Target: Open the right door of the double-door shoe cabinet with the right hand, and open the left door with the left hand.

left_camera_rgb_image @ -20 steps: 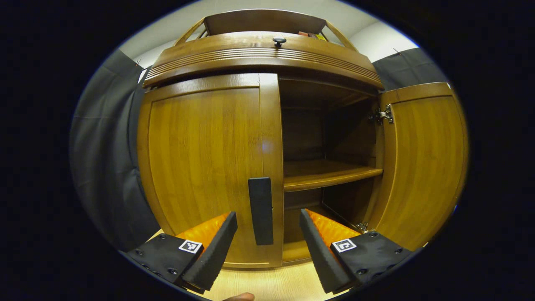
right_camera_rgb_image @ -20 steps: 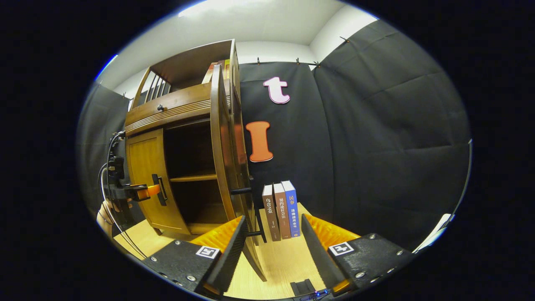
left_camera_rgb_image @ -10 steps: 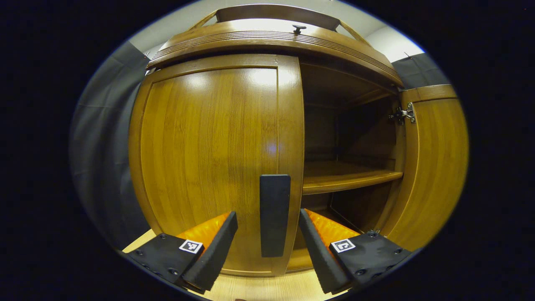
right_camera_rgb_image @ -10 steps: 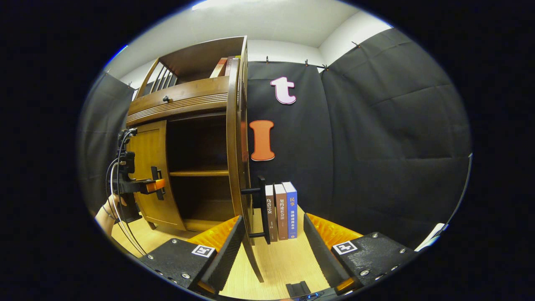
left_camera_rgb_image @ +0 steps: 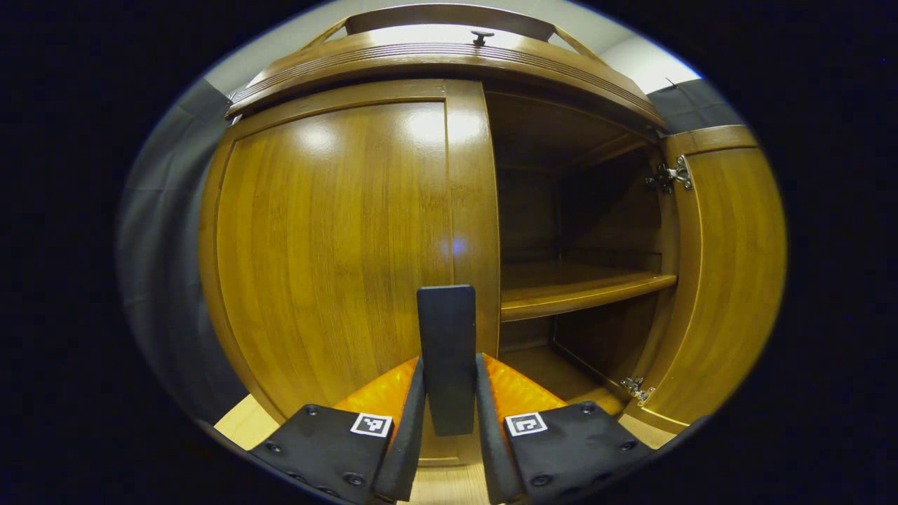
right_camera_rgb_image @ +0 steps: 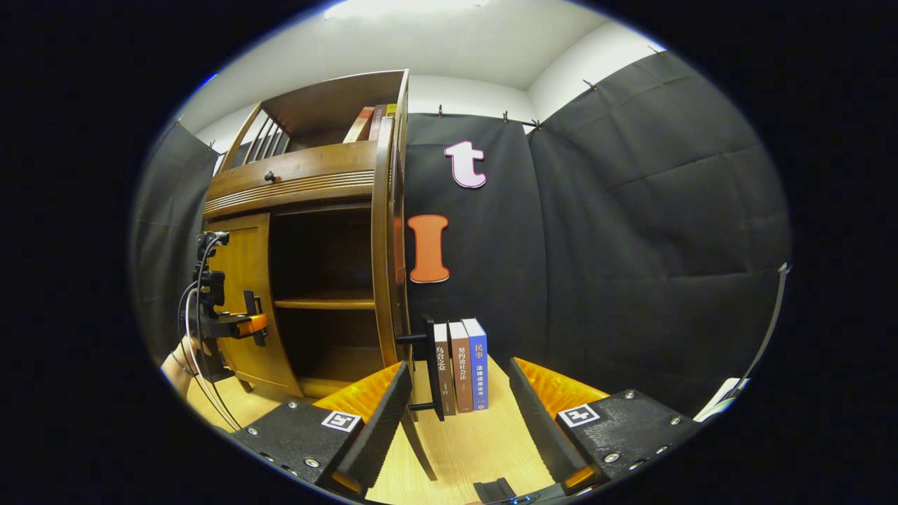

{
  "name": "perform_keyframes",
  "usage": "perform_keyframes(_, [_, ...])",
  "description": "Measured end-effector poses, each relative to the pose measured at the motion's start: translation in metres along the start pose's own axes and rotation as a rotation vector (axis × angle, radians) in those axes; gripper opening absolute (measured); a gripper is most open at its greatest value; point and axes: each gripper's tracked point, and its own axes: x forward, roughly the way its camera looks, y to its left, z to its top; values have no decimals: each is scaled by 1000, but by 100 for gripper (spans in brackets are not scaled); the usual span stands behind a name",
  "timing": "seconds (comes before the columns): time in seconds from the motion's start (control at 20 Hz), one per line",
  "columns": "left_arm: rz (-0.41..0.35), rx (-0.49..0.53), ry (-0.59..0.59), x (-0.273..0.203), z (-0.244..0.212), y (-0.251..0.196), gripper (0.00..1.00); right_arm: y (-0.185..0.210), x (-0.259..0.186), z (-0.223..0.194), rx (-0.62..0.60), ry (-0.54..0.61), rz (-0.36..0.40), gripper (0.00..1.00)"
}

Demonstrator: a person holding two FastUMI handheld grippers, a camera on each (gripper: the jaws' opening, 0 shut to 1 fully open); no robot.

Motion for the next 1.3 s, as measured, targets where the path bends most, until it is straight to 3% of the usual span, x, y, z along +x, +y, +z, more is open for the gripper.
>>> perform_keyframes(0.65, [-85, -64, -12, -20, -2, -2, 31, 10, 0, 10, 49, -37, 3, 98])
perform_keyframes(0.7, [-90, -64, -7, -24, -3, -2, 27, 10, -1, 10, 45, -38, 5, 98])
perform_keyframes(1.25, [-175, -61, 18, -82, -6, 6, 27, 42, -8, 12, 7, -36, 87, 98])
perform_keyframes(1.3, [-184, -58, 19, -87, -6, 8, 27, 49, -8, 12, 6, -37, 97, 87])
